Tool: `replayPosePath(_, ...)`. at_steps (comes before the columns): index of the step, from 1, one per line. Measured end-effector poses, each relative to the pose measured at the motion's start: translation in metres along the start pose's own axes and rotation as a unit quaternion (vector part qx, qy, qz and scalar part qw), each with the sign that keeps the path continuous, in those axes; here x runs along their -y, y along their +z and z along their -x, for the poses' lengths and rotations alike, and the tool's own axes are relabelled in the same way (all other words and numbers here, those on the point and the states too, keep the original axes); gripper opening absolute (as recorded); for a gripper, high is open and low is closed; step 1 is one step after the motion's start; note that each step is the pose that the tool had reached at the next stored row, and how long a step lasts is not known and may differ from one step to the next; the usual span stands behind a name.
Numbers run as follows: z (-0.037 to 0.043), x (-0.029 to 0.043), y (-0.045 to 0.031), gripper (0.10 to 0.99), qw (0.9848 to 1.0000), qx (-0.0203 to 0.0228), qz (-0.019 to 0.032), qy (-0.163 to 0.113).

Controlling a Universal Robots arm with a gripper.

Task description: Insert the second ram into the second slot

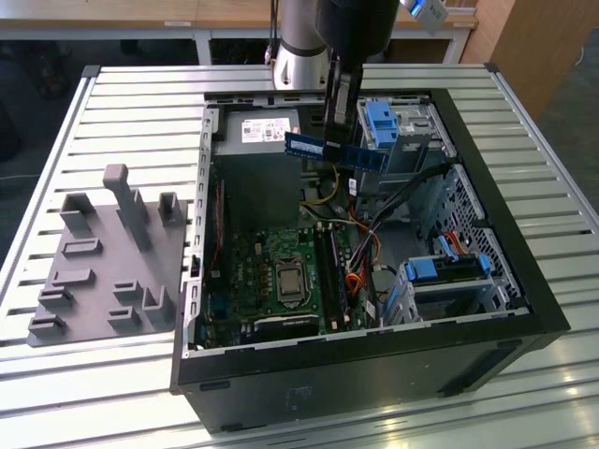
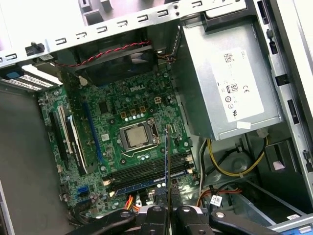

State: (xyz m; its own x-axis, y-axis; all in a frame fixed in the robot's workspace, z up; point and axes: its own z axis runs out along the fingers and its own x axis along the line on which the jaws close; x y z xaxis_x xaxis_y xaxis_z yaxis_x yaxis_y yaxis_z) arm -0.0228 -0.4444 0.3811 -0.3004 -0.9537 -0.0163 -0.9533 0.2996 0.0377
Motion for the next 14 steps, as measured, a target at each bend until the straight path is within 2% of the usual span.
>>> replayPosePath(14, 0.0000, 0.0000, 0.0001, 0.137, 0.9991, 0.0017, -0.0007, 0.043)
